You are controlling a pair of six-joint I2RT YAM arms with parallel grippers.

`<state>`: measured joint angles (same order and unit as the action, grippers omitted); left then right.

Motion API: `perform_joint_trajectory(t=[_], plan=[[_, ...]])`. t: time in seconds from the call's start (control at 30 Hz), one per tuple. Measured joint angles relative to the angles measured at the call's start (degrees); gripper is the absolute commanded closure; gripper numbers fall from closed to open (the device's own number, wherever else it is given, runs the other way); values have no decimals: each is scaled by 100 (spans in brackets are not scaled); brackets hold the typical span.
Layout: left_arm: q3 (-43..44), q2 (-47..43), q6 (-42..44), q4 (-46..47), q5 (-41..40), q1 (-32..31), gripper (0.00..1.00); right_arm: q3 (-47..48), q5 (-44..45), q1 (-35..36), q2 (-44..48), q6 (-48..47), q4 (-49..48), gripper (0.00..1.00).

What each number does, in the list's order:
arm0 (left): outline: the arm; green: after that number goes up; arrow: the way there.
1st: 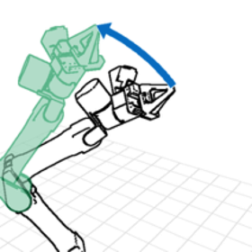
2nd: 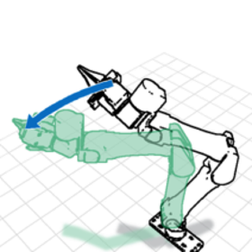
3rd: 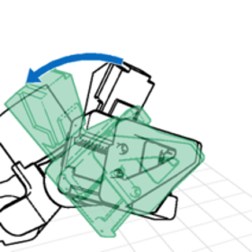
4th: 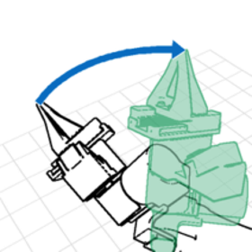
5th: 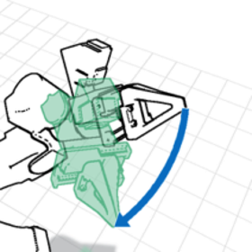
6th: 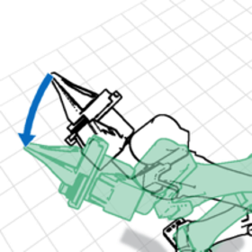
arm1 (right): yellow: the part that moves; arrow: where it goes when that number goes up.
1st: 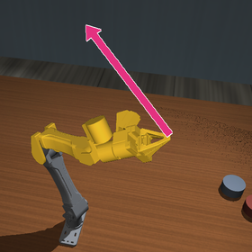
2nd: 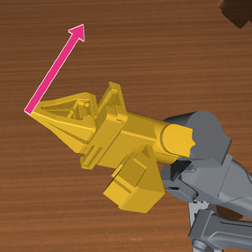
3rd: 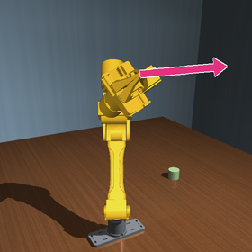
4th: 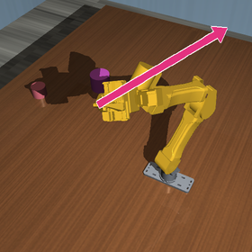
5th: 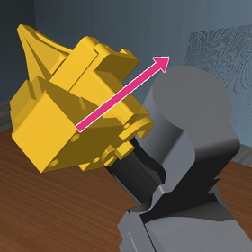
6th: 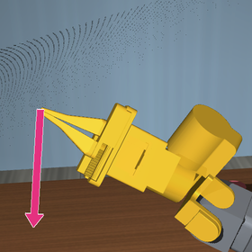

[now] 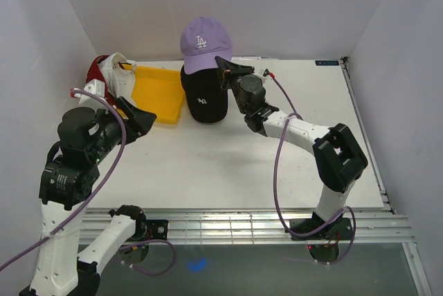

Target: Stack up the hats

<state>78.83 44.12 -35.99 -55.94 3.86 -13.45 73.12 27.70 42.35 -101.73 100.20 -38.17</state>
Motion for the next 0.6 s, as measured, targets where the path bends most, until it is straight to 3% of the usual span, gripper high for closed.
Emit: perform_joint_trajectory(t=[0.43, 0.6], plan=[[-114, 39, 24, 7, -63, -105, 28, -732, 225, 212, 0, -4, -1106, 92], [-175, 111, 70, -11, -136, -105, 23, -737, 212, 275, -42, -33, -1375, 92]])
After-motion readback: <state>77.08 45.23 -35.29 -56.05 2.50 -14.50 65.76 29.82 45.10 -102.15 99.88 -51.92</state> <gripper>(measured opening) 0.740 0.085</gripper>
